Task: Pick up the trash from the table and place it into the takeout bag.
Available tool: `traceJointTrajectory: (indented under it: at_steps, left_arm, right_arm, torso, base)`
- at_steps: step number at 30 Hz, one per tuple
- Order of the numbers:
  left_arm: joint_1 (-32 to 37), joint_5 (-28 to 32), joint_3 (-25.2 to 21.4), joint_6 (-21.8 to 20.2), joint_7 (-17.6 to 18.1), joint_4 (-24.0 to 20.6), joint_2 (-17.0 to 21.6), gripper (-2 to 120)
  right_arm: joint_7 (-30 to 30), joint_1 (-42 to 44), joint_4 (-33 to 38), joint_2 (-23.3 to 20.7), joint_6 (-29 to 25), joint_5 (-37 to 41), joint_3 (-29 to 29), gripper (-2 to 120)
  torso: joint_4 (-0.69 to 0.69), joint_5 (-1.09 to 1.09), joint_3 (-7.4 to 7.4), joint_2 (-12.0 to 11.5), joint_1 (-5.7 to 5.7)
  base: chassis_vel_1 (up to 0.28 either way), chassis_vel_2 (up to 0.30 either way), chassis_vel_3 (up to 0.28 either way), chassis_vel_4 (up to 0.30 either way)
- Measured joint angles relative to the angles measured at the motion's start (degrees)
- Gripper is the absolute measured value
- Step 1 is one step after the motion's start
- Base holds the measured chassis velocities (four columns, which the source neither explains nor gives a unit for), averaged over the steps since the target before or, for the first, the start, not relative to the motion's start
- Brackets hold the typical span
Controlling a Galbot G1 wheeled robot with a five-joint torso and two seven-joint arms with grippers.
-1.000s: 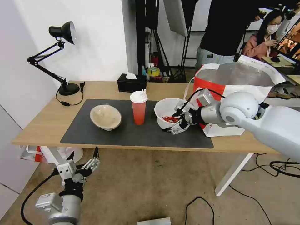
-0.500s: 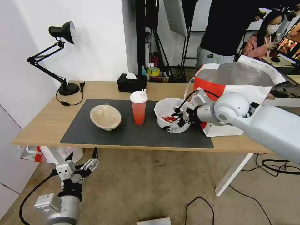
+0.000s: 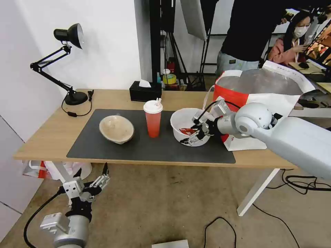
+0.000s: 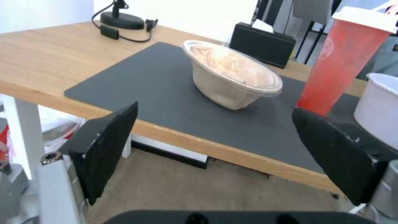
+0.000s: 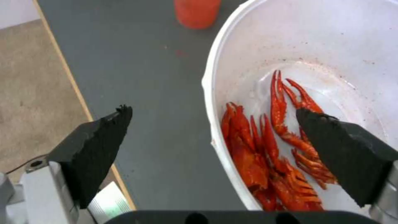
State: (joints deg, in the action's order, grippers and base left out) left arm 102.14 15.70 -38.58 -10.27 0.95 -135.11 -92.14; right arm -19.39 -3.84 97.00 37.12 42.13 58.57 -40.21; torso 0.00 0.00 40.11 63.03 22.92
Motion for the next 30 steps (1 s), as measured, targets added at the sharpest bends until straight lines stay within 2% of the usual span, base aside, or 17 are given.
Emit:
traceJointTrajectory:
  at_steps: [30]
  left_arm:
    - [-0.66, -0.13, 0.17, 0.39, -0.01, 0.6, 0.01, 100]
  right_arm:
    - [-0.06, -1.52, -3.61, 2.33, 0.0, -1.97, -2.39, 100]
  torso:
    - [0.0, 0.0, 0.0, 0.0, 0.0]
  base:
    - [0.0, 0.0, 0.0, 0.0]
